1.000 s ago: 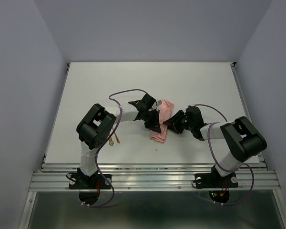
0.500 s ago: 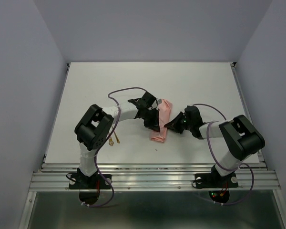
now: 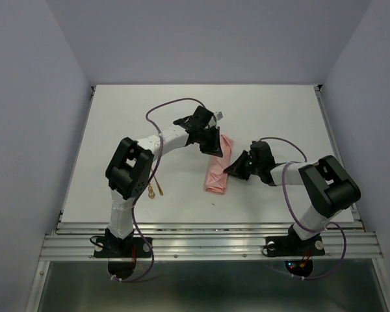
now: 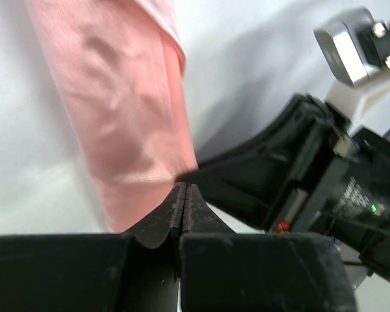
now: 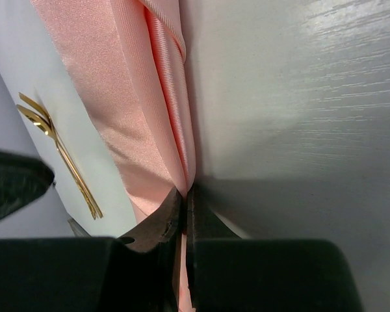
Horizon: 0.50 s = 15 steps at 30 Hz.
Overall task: Fold the napkin into a case and place the utensils inside
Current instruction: Smooth out the smaller rectangle-folded napkin at the center of the board.
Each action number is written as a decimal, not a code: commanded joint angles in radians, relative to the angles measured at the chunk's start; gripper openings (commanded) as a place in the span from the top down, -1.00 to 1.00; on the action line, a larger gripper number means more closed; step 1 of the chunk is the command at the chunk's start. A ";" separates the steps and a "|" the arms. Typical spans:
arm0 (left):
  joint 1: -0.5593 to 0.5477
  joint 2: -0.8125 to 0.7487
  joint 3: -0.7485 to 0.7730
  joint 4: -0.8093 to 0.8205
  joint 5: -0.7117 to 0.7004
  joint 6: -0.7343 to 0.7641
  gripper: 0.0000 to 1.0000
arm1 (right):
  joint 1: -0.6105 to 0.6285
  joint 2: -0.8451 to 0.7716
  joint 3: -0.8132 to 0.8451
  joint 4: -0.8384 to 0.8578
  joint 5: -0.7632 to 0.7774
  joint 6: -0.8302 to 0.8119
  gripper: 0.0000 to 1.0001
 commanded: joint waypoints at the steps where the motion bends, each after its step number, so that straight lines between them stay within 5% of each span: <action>1: 0.012 0.074 0.077 0.017 -0.044 0.005 0.92 | 0.010 0.012 -0.008 -0.128 0.027 -0.062 0.99; 15: 0.015 0.226 0.230 0.055 -0.024 -0.035 1.00 | 0.010 0.006 0.004 -0.143 0.033 -0.067 0.99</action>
